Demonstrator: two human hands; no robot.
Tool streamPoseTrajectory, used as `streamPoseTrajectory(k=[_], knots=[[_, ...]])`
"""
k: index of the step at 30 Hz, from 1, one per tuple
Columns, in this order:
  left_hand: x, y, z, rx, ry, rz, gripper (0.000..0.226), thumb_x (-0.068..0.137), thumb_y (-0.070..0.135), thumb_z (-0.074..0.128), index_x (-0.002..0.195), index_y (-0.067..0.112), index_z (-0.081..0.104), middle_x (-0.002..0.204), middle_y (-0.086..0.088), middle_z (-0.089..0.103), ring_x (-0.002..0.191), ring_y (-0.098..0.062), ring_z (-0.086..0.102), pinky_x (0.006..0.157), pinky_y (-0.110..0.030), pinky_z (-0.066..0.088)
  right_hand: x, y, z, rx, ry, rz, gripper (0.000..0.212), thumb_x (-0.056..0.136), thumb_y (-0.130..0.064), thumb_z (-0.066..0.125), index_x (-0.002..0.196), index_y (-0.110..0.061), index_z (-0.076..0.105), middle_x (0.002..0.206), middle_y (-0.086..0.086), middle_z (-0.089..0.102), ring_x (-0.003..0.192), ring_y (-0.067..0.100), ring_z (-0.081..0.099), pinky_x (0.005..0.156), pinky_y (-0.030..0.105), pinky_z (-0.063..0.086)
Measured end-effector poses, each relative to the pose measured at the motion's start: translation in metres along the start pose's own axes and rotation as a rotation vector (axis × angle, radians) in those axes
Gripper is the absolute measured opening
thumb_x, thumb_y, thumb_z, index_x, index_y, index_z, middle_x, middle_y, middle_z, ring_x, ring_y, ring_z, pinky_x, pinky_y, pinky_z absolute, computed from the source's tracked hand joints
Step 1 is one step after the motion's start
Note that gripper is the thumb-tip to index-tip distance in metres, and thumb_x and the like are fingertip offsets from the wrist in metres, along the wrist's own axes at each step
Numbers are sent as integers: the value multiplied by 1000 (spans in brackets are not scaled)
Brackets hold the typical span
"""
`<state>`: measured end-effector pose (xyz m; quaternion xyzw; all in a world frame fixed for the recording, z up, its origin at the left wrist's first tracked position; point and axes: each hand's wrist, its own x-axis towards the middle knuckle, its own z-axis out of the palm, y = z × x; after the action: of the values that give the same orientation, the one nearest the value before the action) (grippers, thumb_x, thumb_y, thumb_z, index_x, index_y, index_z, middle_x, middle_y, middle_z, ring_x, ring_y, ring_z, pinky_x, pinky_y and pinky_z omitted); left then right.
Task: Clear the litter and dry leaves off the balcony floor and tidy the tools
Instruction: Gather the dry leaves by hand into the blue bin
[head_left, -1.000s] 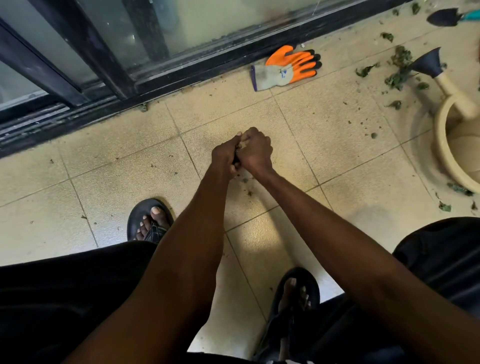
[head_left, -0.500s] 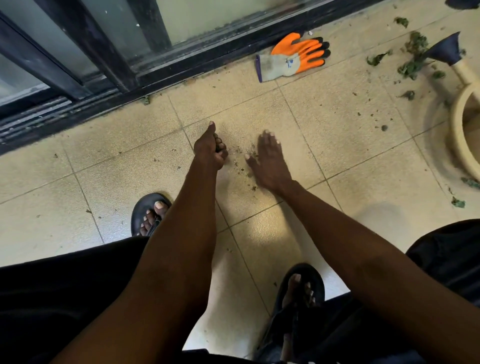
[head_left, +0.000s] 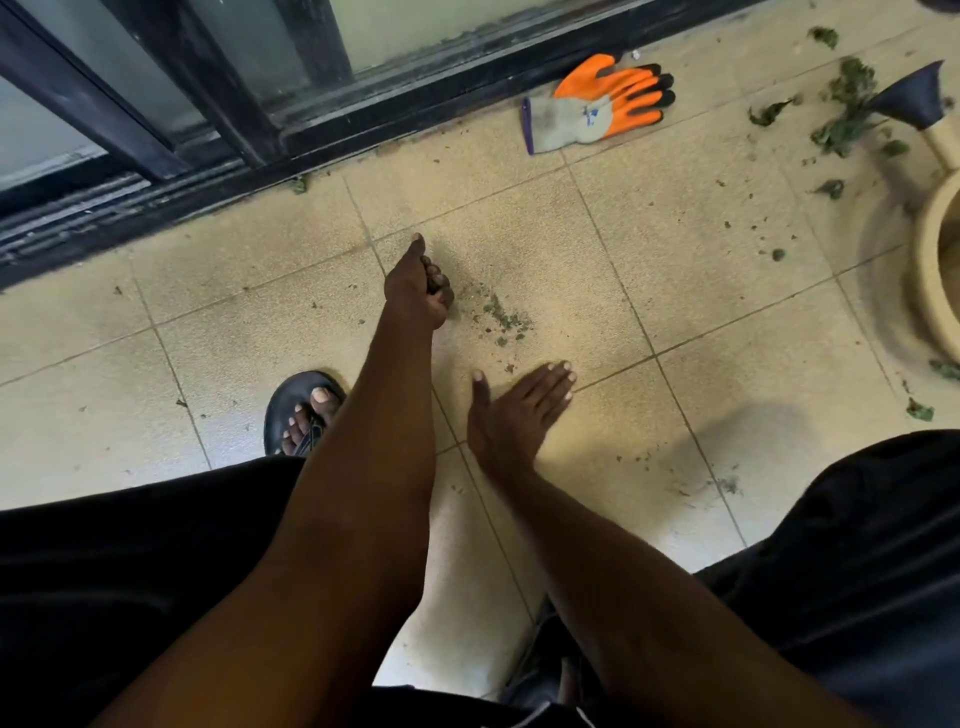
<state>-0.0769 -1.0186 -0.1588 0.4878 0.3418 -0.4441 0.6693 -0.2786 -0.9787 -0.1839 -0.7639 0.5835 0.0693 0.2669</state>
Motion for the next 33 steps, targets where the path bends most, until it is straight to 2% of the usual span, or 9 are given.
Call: streamPoseTrajectory(k=[7,12,14,18,24,28,30,31,33], knots=[[2,6,-12,-24,17,10,45,96,38,60,61,19,39,44,5,36,34,-8,31,35,-18,18,45,-31,3,3,66,-271,92,96,-65,24,153,3,1,161,22,-5,149,31,-12,121,42,-10],[3,8,-14,-51,29,6,45,96,38,60,60,19,40,42,6,36,34,-8,31,36,-17,18,60,-19,-3,75,129,-197,85,99,-56,27,152,6,4,161,24,0,150,34,-6,122,45,-4],[2,9,-15,-42,27,5,46,96,39,60,60,19,39,43,6,36,33,-8,31,36,-17,18,67,-24,-1,67,88,-335,80,100,-52,29,152,6,8,161,23,4,150,33,-4,122,44,-4],[2,9,-16,-36,38,17,46,96,40,59,60,20,40,44,6,35,33,-8,31,36,-16,17,82,-33,3,-10,66,-637,67,102,-40,31,149,8,24,157,25,21,148,37,12,122,46,7],[2,3,-15,-2,49,27,44,95,40,61,61,20,41,46,6,36,36,-8,31,37,-17,18,95,-2,-9,-213,10,-1110,50,91,-2,36,138,12,41,145,33,38,138,48,32,114,56,29],[4,-1,-12,7,48,22,44,95,39,62,61,19,41,45,6,36,35,-8,31,36,-17,18,108,19,-33,-504,76,-1401,56,79,3,66,133,11,50,138,30,49,131,43,45,111,43,30],[3,-3,-10,6,45,14,44,95,38,61,61,18,41,43,5,37,33,-8,31,36,-17,18,110,26,-46,-510,51,-1435,58,71,5,73,127,10,56,134,27,54,126,41,52,100,39,47],[3,-4,-8,8,44,11,45,95,38,62,60,18,41,42,5,38,33,-8,32,36,-16,18,110,28,-50,-486,40,-1434,57,68,7,75,123,9,60,130,26,57,121,41,56,86,37,55],[2,-8,-5,18,37,9,44,95,38,61,61,18,42,42,6,38,33,-7,32,35,-16,18,111,29,-54,-471,46,-1432,49,66,7,77,113,8,65,119,23,63,109,38,62,60,32,58]])
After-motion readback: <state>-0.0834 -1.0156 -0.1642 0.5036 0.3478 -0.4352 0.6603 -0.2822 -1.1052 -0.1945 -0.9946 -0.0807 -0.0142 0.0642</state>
